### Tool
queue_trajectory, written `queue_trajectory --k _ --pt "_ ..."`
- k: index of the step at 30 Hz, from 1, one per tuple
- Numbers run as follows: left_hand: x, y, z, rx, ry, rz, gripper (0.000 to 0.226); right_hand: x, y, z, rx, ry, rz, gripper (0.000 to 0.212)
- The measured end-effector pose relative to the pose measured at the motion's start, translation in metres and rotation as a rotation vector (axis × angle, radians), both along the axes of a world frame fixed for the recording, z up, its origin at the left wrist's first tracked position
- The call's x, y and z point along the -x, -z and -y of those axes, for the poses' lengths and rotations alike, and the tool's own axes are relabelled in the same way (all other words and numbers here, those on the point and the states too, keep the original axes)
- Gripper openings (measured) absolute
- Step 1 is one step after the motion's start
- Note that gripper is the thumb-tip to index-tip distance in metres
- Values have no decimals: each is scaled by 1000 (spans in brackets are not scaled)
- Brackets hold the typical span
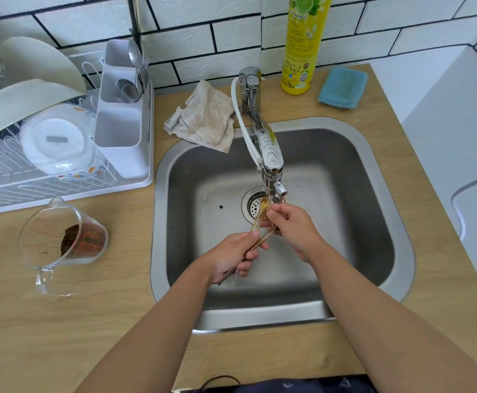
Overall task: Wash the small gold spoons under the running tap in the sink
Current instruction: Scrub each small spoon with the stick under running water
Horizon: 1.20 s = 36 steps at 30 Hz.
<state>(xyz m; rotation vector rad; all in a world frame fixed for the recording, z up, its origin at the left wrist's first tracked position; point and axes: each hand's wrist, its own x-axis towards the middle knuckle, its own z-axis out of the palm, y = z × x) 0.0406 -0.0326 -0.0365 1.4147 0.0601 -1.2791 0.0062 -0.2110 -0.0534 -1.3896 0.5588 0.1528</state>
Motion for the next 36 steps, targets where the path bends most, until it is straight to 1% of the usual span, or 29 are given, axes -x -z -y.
queue_trajectory --k 3,6,7,10,13,16,17,19,21,23,24,26,30,34,36 --pt "-1 1 -1 4 -5 -10 43 0 -1 1 -18 -5 15 14" --pt "-2 1 -2 28 -7 -36 45 0 -2 2 -63 9 44 26" --pt "-2 2 -2 36 -8 -44 45 0 -2 1 -63 7 52 24" --pt "-1 2 -1 33 -9 -37 47 0 -2 0 -55 29 58 8" --pt "-1 3 -1 17 -3 -31 49 0 -4 2 -126 17 22 4" --pt "0 1 0 11 7 -18 50 1 -5 4 -195 -37 15 17" --pt "0 1 0 8 6 -10 50 0 -6 5 -202 -46 14 17" --pt "-1 0 0 -7 -4 12 49 0 -7 4 -184 -50 11 17" --pt "-1 0 0 -29 -12 46 47 1 -6 2 -81 -33 6 12" --pt "0 0 1 -43 0 71 45 3 -4 0 62 -20 9 18" --pt "0 0 2 -45 2 72 45 3 -3 0 95 -22 8 21" --pt "0 1 1 -43 -8 63 46 2 -2 0 81 -21 7 22" --pt "-2 2 0 -35 -10 46 47 1 0 1 63 -35 -3 16" --pt "-1 4 0 -22 -19 43 46 -1 0 -1 -32 6 -13 12" --pt "-1 5 1 -16 -17 49 43 -1 -1 -3 -17 33 -16 7"
